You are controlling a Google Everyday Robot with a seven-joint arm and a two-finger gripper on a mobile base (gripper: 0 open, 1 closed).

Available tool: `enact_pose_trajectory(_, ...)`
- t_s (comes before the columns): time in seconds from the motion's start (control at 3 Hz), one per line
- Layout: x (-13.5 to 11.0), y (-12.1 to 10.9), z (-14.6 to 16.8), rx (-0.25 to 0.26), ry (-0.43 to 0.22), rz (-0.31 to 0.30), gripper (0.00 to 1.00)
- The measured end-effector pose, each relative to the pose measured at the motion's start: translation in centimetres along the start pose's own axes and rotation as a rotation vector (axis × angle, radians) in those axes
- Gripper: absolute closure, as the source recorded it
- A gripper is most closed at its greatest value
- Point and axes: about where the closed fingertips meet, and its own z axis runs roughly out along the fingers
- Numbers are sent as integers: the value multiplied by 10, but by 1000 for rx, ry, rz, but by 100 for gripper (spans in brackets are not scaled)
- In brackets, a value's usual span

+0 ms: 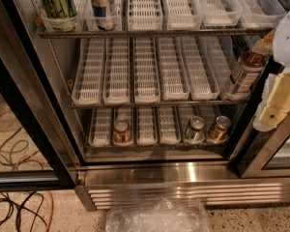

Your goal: Pick redbull can from top shelf of fridge

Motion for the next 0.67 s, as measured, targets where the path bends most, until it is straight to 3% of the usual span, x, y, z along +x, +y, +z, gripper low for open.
enact_pose_trajectory(0.33, 0, 0, 0, 0, 0, 0, 0)
enact_pose_trajectory(0.67, -4, 0, 6, 20, -48, 9, 0)
